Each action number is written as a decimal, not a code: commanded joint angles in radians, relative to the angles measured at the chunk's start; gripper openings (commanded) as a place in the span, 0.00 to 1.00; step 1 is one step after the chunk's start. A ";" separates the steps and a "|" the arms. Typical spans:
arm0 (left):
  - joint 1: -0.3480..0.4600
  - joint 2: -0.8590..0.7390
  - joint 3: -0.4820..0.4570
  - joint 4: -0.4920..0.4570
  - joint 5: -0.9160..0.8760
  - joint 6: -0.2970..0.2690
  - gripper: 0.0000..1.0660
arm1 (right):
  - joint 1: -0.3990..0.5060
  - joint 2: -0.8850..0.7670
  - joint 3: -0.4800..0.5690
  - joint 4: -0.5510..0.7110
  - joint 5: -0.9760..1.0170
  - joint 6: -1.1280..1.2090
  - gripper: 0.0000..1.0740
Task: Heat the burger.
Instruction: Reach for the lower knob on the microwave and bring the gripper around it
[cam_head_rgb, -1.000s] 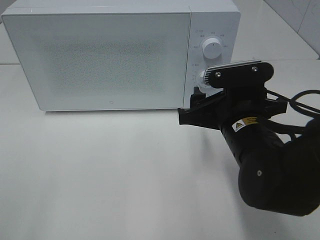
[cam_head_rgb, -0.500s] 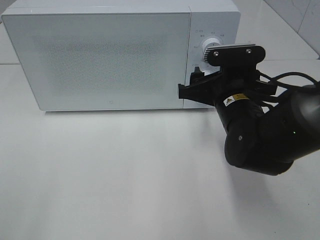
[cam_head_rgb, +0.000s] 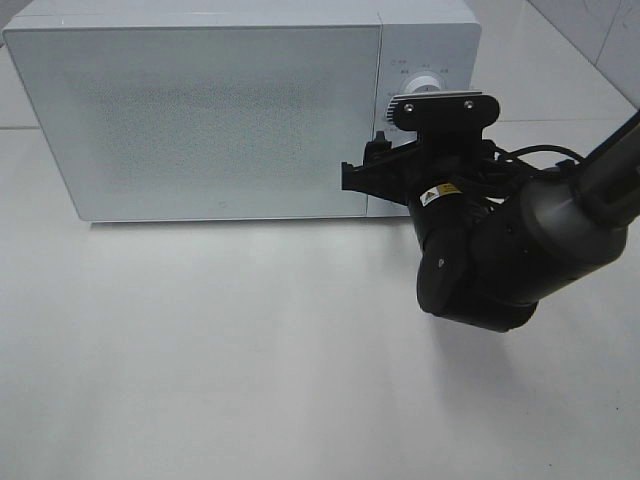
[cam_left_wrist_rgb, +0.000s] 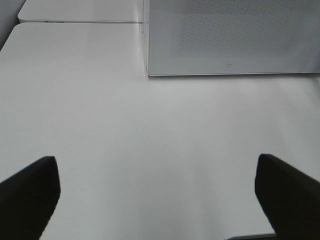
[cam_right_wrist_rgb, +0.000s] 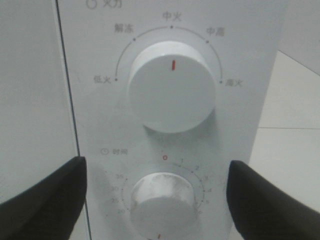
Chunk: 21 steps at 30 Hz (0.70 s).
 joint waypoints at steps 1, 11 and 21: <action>0.002 -0.019 0.001 -0.004 -0.012 -0.002 0.92 | -0.006 0.022 -0.025 -0.009 0.013 0.002 0.68; 0.002 -0.019 0.001 -0.004 -0.012 -0.002 0.92 | -0.006 0.083 -0.033 -0.010 0.014 0.037 0.68; 0.002 -0.019 0.001 -0.004 -0.012 -0.002 0.92 | -0.006 0.079 -0.041 -0.020 -0.007 0.035 0.68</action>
